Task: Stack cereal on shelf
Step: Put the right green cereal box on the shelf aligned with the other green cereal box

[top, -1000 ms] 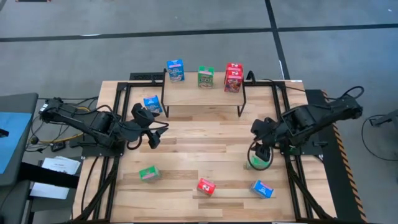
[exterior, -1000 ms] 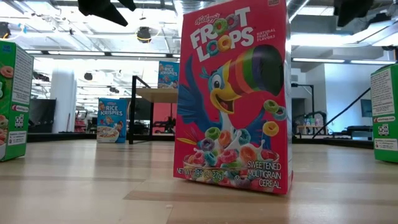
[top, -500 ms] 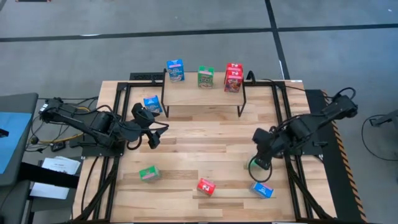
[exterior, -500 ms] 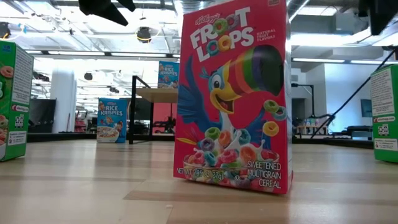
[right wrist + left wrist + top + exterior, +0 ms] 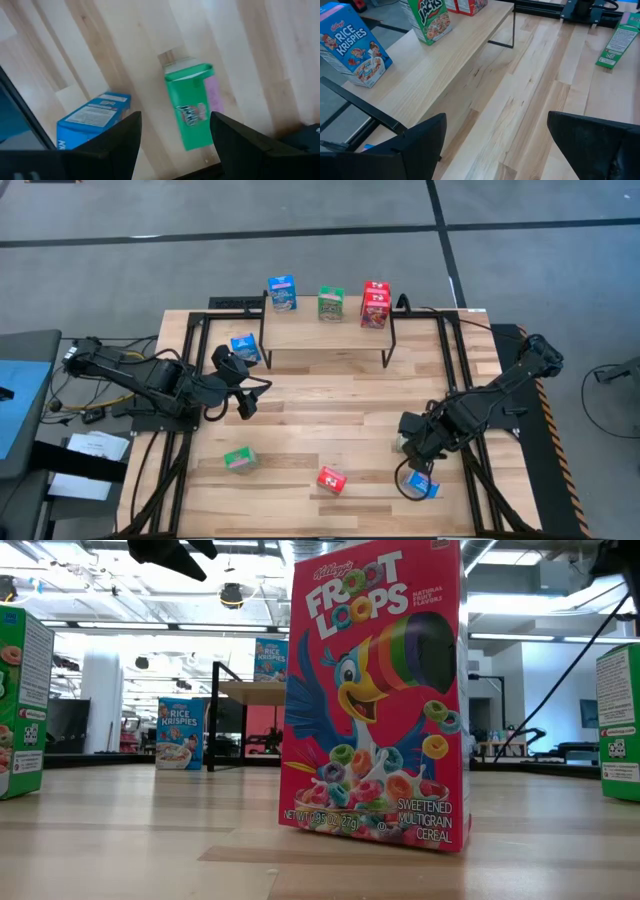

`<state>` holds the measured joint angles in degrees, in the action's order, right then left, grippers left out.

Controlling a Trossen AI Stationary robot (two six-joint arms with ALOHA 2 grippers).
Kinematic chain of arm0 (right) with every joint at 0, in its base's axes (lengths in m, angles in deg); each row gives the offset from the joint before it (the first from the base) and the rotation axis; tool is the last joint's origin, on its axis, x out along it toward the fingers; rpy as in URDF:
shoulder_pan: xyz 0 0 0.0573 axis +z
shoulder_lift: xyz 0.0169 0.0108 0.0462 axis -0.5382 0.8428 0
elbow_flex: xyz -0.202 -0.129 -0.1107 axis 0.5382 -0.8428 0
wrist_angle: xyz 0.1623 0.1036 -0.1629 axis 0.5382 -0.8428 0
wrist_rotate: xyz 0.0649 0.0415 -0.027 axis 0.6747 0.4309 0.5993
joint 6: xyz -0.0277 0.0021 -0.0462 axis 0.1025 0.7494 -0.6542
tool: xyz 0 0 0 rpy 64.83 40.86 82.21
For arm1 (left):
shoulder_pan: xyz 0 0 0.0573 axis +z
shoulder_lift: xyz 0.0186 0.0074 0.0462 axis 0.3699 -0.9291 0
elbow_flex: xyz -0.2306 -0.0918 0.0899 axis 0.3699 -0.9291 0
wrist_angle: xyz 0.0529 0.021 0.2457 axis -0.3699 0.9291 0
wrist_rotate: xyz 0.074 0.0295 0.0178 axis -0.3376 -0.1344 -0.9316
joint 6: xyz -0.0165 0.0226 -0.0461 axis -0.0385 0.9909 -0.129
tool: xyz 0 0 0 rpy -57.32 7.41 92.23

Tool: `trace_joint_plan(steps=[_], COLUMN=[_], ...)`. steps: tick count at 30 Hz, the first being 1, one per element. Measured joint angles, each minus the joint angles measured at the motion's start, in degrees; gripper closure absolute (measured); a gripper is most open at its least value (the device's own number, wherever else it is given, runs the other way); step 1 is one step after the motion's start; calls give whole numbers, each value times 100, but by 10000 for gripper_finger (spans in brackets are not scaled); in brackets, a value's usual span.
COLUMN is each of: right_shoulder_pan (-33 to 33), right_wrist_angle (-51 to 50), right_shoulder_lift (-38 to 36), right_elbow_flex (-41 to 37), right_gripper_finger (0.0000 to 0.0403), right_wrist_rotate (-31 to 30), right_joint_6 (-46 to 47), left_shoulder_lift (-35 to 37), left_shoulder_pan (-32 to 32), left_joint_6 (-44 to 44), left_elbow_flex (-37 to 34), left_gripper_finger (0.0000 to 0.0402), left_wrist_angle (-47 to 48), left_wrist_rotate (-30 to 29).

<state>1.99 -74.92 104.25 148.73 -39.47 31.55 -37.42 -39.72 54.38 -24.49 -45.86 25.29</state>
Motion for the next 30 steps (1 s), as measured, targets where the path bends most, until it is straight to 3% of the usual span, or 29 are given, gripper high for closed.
trace_joint_plan(steps=[11, 17, 30], right_shoulder_pan=[391, 525, 504], right_wrist_angle=[251, 213, 159], right_shoulder_lift=[50, 48, 48], right_elbow_flex=[0, 0, 0], right_gripper_finger=[143, 143, 143], right_wrist_rotate=[123, -487, -844], right_joint_6=[-63, -172, -686], left_shoulder_lift=[0, 0, 0], left_shoulder_pan=[-1, -1, -1], left_joint_6=[-22, -31, -35], left_elbow_flex=[0, 0, 0], left_gripper_finger=[65, 65, 65], left_wrist_angle=[0, 0, 0], left_wrist_rotate=[2, 2, 4])
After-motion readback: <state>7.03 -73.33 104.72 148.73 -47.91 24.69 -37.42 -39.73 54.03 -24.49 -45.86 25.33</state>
